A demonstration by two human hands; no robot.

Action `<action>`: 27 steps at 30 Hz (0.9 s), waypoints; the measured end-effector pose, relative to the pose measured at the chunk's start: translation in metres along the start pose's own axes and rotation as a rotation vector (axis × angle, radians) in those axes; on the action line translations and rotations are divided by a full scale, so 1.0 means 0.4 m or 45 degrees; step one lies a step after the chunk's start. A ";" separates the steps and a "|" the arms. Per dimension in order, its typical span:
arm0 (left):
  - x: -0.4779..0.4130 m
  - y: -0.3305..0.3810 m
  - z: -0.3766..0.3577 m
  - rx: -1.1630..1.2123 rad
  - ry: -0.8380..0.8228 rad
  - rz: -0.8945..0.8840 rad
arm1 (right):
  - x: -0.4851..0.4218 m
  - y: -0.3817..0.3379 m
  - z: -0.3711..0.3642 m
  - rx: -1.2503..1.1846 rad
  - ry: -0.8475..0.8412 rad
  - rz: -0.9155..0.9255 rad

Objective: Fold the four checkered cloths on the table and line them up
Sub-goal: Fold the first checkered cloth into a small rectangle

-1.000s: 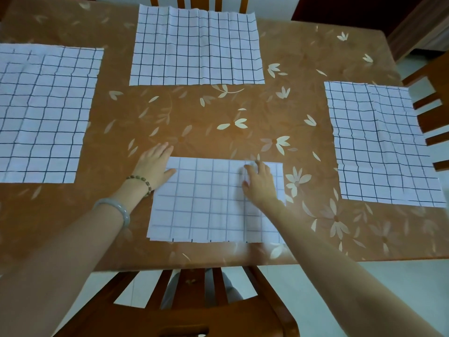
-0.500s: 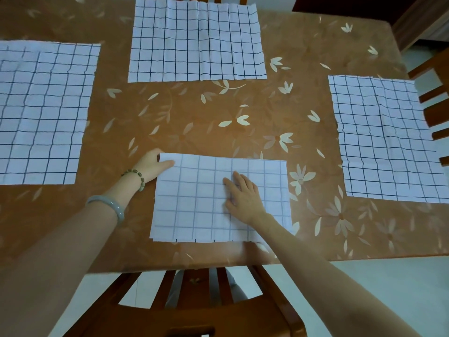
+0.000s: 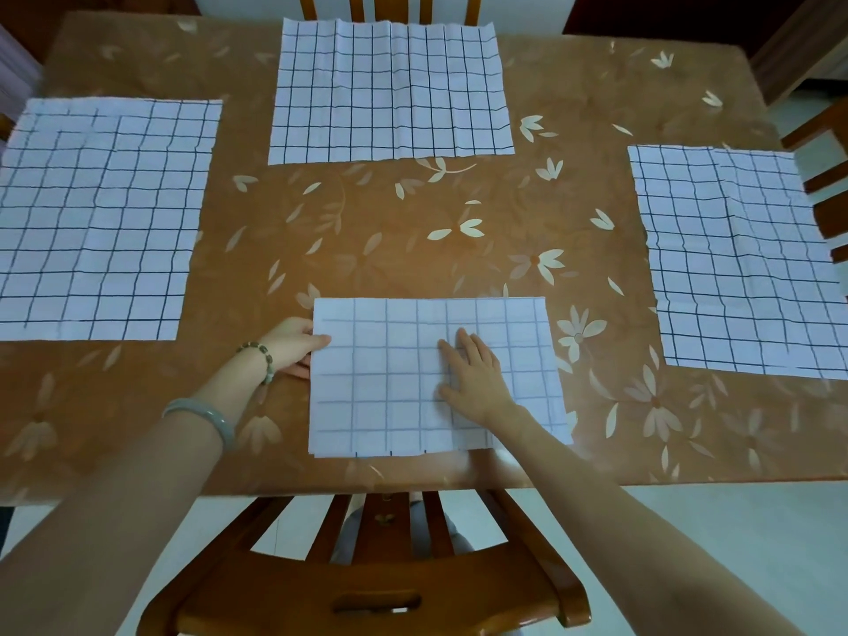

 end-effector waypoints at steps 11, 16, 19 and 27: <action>0.084 -0.010 -0.018 0.026 0.015 -0.046 | 0.026 -0.012 -0.031 0.343 -0.071 0.037; 0.143 0.082 -0.034 -0.005 0.112 -0.263 | 0.024 -0.026 -0.041 0.364 -0.081 0.020; 0.178 0.134 -0.046 -0.020 0.140 -0.346 | 0.021 -0.048 -0.056 0.346 -0.105 0.027; 0.246 0.232 -0.157 -0.190 0.194 -0.488 | 0.015 -0.116 -0.067 -0.095 0.040 0.216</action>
Point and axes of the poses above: each hand's wrist, its own x-axis away from the middle knuckle, its own z-axis out of the back of the hand, y = z × x, the point moved 5 cm from there along -x, towards the middle knuckle, and after that the axes turned 5 degrees about -y, right-handed, at the moved point
